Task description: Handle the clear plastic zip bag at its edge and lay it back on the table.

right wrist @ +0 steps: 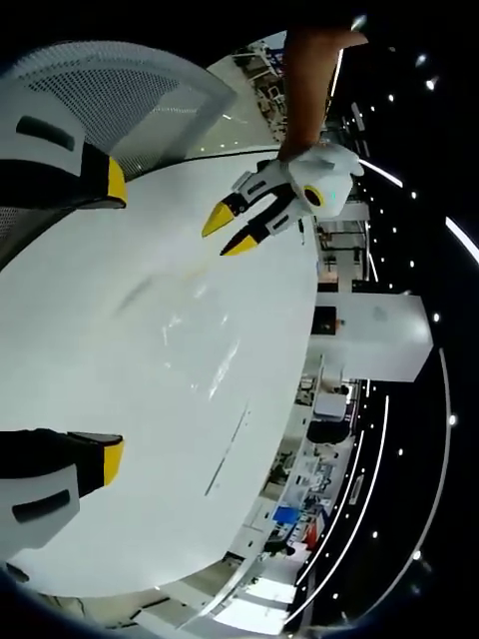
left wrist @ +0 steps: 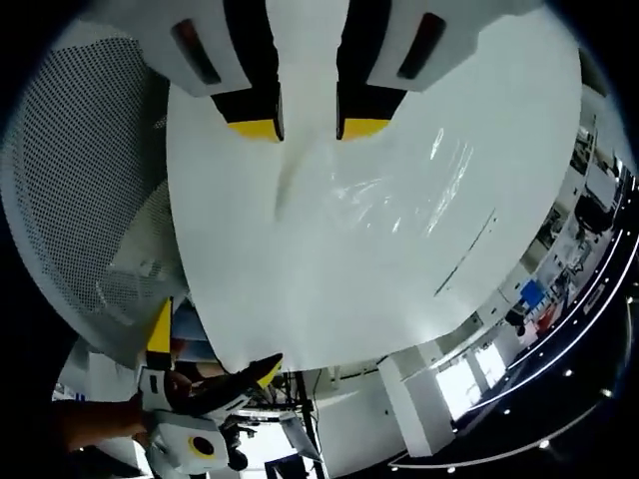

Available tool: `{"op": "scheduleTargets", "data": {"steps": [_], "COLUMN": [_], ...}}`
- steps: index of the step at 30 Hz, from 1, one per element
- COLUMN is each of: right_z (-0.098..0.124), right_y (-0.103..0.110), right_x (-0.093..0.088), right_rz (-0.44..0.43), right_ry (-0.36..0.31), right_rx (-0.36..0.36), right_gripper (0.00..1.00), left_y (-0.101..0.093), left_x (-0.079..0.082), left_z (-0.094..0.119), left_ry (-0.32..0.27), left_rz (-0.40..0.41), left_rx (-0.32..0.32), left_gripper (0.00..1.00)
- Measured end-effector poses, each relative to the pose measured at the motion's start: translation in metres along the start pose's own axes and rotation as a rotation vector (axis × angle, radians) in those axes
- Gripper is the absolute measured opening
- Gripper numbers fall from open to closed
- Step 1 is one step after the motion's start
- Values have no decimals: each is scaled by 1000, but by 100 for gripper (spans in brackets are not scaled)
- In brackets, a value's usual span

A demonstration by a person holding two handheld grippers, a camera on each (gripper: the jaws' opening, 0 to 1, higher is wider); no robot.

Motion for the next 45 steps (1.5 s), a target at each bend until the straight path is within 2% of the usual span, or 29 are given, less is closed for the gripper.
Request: {"op": "scheduleTargets", "data": {"steps": [9,15,20,25,32,38,45], "right_z": [2,4,10,16,23,31,40], "right_y": [-1,-1,0,1,3,0,-4], "right_x": [1,-1,-3,-3,-4,-6,-18], "right_rz": [-17,-29,-31,-32,-47,-56,-81], "right_ry": [-17,-24,-33,-46,-59,-74,-69], "right_rx": [3,6,9,8,5,-9,-28], "right_gripper": [97,99,99,100,100,100,100], "left_y": [6,10,6,4,-6,-18,-25], "left_x": [2,-3,-5,-12,-23,-28,-30], "left_z": [28,45,58,76,94,102,112], "left_ry": [-59,-89,-117,-154,-172,-184,-204], "left_rz": [83,146,203,266,343,359,362], "left_rx": [92,153,180,240,294,301,334], "left_gripper": [26,33,40,47,54,57,62]}}
Point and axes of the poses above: the point that each gripper's makers call its tool centre point, and the gripper's own axes: z roughly backward along the fingers, y roughly to its left, x roughly out of its top, the point moved 1 cm from there along z, roughly backward along the fingers, and after that the axes turned 9 degrees about -z, right-handed, at the moved point
